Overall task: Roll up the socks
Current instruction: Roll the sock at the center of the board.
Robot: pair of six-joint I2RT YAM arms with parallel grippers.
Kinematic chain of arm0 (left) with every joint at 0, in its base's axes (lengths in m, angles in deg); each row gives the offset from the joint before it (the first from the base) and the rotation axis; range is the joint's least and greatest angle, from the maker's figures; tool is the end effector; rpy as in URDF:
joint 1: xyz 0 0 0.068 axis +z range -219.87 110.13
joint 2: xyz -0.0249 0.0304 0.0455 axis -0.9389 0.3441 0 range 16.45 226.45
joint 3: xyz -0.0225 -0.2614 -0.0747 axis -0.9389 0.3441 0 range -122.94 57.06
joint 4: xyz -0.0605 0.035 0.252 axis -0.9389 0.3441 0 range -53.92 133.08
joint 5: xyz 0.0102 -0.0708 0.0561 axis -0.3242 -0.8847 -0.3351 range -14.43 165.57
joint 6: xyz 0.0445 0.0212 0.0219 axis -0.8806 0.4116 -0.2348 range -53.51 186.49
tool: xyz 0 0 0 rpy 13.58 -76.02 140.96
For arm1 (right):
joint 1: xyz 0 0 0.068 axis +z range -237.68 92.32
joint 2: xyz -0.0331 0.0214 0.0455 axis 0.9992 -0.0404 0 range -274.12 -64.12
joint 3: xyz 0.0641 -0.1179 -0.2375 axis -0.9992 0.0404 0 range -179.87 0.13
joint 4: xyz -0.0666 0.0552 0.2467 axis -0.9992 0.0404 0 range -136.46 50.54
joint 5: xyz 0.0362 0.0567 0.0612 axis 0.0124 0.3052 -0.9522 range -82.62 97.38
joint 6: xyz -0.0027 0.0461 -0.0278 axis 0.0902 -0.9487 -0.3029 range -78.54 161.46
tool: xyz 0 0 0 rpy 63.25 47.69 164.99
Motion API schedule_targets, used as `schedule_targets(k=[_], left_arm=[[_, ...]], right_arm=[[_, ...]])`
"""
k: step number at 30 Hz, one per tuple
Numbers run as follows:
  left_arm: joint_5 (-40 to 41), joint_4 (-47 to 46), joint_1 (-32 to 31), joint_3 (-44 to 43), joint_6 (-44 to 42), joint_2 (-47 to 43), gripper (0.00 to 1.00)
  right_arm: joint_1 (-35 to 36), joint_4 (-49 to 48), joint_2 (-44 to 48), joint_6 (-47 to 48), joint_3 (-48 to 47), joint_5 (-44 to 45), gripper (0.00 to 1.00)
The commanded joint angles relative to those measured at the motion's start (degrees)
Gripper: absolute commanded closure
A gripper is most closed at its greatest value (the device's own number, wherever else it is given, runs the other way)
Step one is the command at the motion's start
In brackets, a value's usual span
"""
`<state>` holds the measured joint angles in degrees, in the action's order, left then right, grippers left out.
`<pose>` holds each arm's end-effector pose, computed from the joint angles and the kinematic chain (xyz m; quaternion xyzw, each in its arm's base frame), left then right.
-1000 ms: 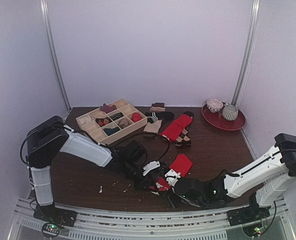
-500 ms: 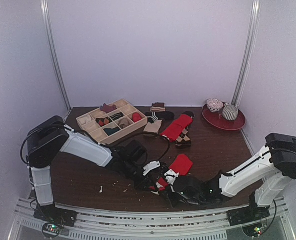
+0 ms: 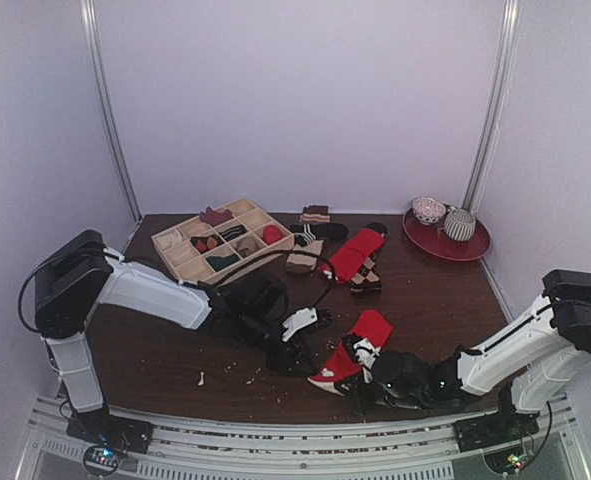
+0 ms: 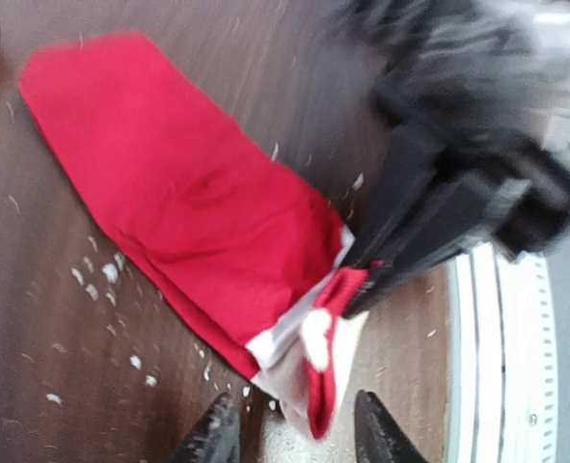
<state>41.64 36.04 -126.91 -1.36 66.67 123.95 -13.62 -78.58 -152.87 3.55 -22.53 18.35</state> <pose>0.1862 -0.3239 0.1412 0.5163 0.7395 -0.4001 0.1628 0.0775 0.2469 0.1169 -0.2300 0.8493 0.3404 0.3315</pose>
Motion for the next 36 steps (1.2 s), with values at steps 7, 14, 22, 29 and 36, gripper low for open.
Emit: schedule_targets(k=[7,14,22,29,36], left_arm=[[-13.84,-21.35,0.35,5.69,-5.32,-1.05,0.5],[-17.67,-26.05,0.32,5.48,-5.64,5.46,0.48],[-19.05,-23.8,-0.17,1.8,-6.28,9.79,0.52],[-17.47,-19.49,-0.86,-2.03,-6.71,12.51,0.6],[-16.74,-14.71,-1.79,-3.41,-7.5,14.8,0.67]], right_arm=[[-3.7,-13.19,0.05,-13.17,10.99,-9.05,1.0],[-5.1,-19.58,-0.63,-16.29,15.13,-12.08,1.0],[-6.09,-22.69,-3.47,-16.94,15.25,-14.84,1.0],[-6.45,-24.13,-4.3,-17.18,15.6,-15.71,1.0],[-6.52,-25.59,-4.33,-17.68,16.73,-15.8,1.0]])
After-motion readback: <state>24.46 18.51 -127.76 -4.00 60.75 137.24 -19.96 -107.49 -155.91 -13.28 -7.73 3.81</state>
